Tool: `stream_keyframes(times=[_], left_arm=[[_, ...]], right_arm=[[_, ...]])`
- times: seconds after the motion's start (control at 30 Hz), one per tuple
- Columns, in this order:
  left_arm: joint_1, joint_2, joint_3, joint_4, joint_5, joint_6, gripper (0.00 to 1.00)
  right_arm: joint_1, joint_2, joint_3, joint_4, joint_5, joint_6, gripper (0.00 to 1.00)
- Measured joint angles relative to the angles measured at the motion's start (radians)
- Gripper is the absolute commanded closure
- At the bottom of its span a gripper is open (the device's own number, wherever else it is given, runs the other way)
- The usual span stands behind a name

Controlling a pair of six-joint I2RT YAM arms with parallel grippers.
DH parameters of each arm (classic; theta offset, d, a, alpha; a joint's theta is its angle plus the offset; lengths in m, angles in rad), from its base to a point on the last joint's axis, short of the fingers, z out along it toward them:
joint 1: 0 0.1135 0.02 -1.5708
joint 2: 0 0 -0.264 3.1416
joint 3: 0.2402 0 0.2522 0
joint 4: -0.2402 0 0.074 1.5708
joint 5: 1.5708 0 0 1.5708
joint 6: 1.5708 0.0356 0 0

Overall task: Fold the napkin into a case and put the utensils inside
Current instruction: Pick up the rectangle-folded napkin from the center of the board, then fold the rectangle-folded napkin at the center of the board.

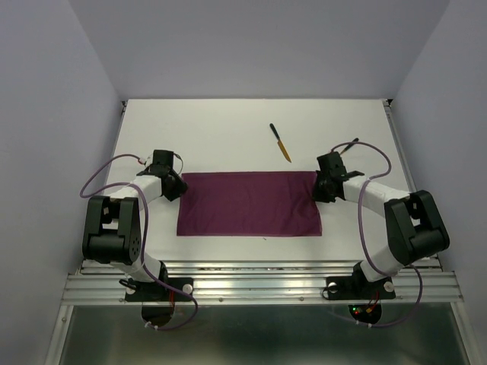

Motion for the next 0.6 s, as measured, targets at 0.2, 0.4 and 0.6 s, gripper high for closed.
stream_keyframes(times=[0.2,0.4,0.6], left_arm=[[0.0,-0.002,-0.007,0.019,0.023,0.006,0.6],[0.0,0.004,-0.007,0.036,0.068,0.013,0.61],[-0.015,0.024,-0.008,0.088,0.11,0.014,0.61]], right_arm=[[0.003,-0.05,0.0,-0.022,0.043,0.003,0.99],[0.003,-0.099,0.008,-0.035,0.044,0.003,0.99],[0.003,-0.114,0.031,-0.051,0.029,0.003,0.99]])
